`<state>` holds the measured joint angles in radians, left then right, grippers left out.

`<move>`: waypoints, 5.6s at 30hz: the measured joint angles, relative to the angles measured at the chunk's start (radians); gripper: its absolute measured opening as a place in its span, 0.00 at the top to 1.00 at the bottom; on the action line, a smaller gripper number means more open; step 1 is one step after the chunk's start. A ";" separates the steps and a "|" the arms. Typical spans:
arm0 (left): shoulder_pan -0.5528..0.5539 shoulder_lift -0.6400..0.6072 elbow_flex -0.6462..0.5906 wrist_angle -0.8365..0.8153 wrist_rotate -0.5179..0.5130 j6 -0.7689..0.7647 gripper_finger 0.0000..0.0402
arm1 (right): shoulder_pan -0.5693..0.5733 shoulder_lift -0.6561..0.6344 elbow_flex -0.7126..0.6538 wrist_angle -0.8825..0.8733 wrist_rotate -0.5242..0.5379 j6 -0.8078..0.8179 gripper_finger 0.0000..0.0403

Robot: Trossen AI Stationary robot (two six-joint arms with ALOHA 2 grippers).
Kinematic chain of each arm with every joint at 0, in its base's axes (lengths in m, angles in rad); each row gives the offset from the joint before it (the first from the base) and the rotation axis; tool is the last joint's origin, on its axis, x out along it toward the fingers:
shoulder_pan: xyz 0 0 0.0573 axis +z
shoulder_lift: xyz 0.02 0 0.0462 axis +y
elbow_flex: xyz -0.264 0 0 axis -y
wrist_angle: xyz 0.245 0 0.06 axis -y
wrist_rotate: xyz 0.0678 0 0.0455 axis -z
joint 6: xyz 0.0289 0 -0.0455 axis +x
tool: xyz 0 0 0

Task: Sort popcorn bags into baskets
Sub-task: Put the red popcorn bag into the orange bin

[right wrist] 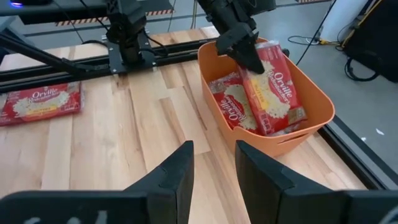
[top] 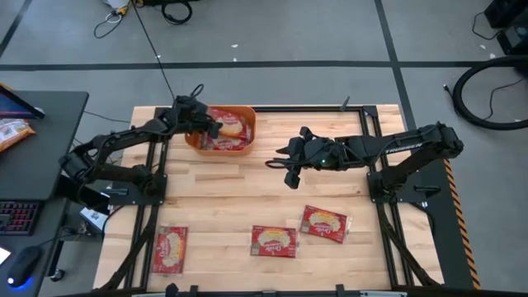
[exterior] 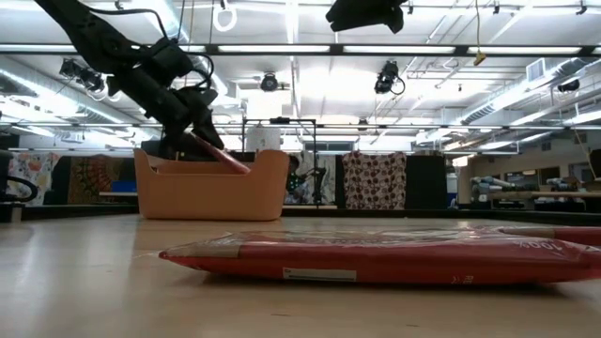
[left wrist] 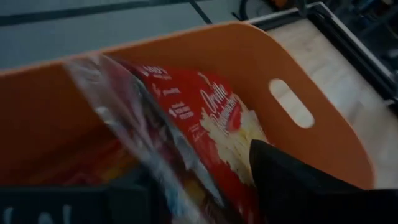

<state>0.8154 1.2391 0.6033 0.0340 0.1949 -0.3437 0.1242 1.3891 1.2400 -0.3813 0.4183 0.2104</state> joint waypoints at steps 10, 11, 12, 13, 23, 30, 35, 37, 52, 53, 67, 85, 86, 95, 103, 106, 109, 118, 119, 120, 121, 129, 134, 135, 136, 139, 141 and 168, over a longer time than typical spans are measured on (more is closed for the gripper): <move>0.001 -0.116 0.000 0.023 -0.176 0.110 0.47 | 0.001 0.000 0.000 -0.001 0.000 0.000 0.70; 0.001 -0.133 0.000 0.034 -0.188 0.121 0.47 | 0.001 0.000 0.000 -0.001 0.000 -0.001 0.70; 0.001 -0.149 0.000 0.048 -0.194 0.133 0.47 | 0.001 0.000 0.000 -0.002 0.000 -0.001 0.70; 0.001 -0.166 0.000 0.060 -0.198 0.144 0.47 | 0.001 0.000 0.000 -0.002 0.000 -0.001 0.70; -0.026 -0.309 0.000 0.107 -0.091 0.120 0.47 | -0.001 -0.001 0.000 -0.002 0.000 -0.030 0.70; -0.229 -0.382 0.000 -0.003 0.133 0.067 0.48 | -0.024 -0.001 0.000 -0.002 0.000 -0.082 0.70; -0.429 -0.405 0.000 -0.079 0.027 0.068 0.48 | -0.062 -0.001 0.000 -0.002 0.000 -0.082 0.70; -0.497 -0.405 0.000 -0.107 -0.039 0.067 0.48 | -0.078 -0.001 0.000 -0.002 0.000 -0.081 0.70; -0.772 -0.372 0.112 -0.479 -0.210 -0.038 0.48 | -0.156 -0.001 0.000 -0.002 -0.220 -0.082 0.69; -0.787 -0.366 0.140 -0.546 -0.215 -0.038 0.49 | -0.159 -0.001 0.000 -0.003 -0.220 -0.082 0.69; -1.103 -0.210 0.203 -0.726 0.064 -0.253 0.53 | -0.181 -0.001 0.000 -0.024 -0.225 -0.082 0.69; -1.384 0.037 0.072 -0.774 0.290 -0.539 0.53 | -0.181 -0.001 0.000 -0.019 -0.230 -0.080 0.69; -1.389 0.053 0.062 -0.773 0.301 -0.542 0.53 | -0.181 -0.001 0.000 -0.017 -0.230 -0.080 0.69; -1.422 0.169 -0.011 -0.736 0.338 -0.527 0.53 | -0.179 -0.001 0.000 -0.014 -0.231 -0.079 0.69; -1.421 0.229 -0.006 -0.682 0.182 -0.486 0.53 | -0.179 -0.001 0.000 -0.008 -0.232 -0.079 0.69; -1.384 0.214 -0.004 -0.665 0.064 -0.486 0.53 | -0.179 -0.001 0.000 0.001 -0.232 -0.079 0.69; -1.329 0.213 0.020 -0.665 -0.072 -0.486 0.53 | -0.179 -0.001 0.000 0.018 -0.232 -0.080 0.69; -1.237 0.221 0.263 -0.751 -0.565 -0.348 0.53 | -0.180 -0.001 0.000 0.044 -0.232 -0.081 0.69; -1.237 0.221 0.282 -0.776 -0.591 -0.304 0.53 | -0.180 -0.001 0.000 0.043 -0.232 -0.078 0.69; -1.238 0.221 0.295 -0.778 -0.608 -0.265 0.53 | -0.180 -0.001 0.000 0.041 -0.232 -0.074 0.69; -1.238 0.221 0.303 -0.773 -0.617 -0.238 0.53 | -0.180 -0.001 0.000 0.041 -0.232 -0.069 0.69; -1.227 0.217 0.303 -0.857 -0.492 -0.187 0.53 | -0.179 -0.001 0.000 0.020 -0.258 -0.043 0.69; -1.200 0.098 0.247 -0.846 -0.438 -0.222 0.57 | -0.179 -0.001 0.000 0.020 -0.283 -0.008 0.69; -1.193 0.055 0.221 -0.854 -0.437 -0.245 0.58 | -0.178 -0.001 0.000 0.020 -0.294 -0.004 0.69; -1.184 0.009 0.195 -0.855 -0.436 -0.272 0.59 | -0.177 0.000 0.000 0.021 -0.306 -0.003 0.69; -1.155 -0.140 0.110 -0.843 -0.415 -0.367 0.62 | -0.171 0.018 0.000 0.027 -0.327 0.000 0.69; -1.130 -0.231 0.056 -0.809 -0.375 -0.430 0.63 | -0.163 0.039 -0.001 0.037 -0.336 0.000 0.69; -0.918 -0.231 -0.220 -0.545 -0.249 -0.800 0.42 | -0.056 0.202 -0.001 0.231 -0.508 0.058 0.70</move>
<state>-0.1028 1.0081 0.3832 -0.5108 -0.0538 -1.1433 0.0681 1.5910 1.2388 -0.1507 -0.0895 0.2684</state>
